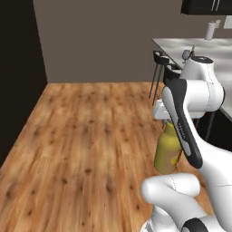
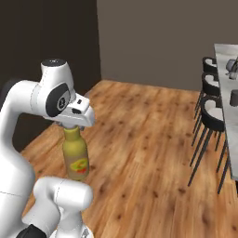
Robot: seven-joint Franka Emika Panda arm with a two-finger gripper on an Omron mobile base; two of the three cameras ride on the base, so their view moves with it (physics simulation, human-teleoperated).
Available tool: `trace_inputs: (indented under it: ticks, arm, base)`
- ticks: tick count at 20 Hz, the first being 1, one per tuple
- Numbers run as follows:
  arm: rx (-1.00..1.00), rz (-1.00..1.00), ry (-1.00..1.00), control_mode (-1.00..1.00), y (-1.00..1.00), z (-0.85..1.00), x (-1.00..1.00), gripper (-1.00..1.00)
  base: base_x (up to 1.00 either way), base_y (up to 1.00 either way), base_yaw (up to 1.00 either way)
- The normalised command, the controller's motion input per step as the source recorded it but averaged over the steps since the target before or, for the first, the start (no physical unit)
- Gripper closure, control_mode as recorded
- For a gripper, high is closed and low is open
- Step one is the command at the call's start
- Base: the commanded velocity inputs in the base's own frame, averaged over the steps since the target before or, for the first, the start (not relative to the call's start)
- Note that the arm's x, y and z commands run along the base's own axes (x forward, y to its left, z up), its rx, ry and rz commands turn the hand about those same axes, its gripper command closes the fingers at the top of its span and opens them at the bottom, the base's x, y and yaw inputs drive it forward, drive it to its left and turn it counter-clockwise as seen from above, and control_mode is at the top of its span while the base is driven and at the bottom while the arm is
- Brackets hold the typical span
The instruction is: There is a wine glass and glass cup on the dining counter. Place the wine bottle next to the wine glass and the juice bottle next to the glass cup.
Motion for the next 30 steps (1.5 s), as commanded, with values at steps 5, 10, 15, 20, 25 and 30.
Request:
trace_inputs:
  ticks: [5,10,15,20,25,30]
  arm:
    - [0.0,0.0,0.0,1.0,0.0,0.0,0.0,1.0]
    - [0.0,0.0,0.0,1.0,0.0,0.0,0.0,1.0]
    - [0.0,0.0,0.0,1.0,0.0,0.0,0.0,1.0]
    - [0.0,0.0,0.0,1.0,0.0,0.0,0.0,1.0]
    - [0.0,0.0,0.0,1.0,0.0,0.0,0.0,1.0]
    - [0.0,0.0,0.0,1.0,0.0,0.0,0.0,1.0]
  base:
    - [0.58,0.19,-0.47]
    - [0.67,0.3,-0.36]
    - [0.73,0.36,-0.31]
    - [0.73,0.37,-0.33]
    - [0.72,0.42,-0.31]
    - [0.68,0.42,-0.36]
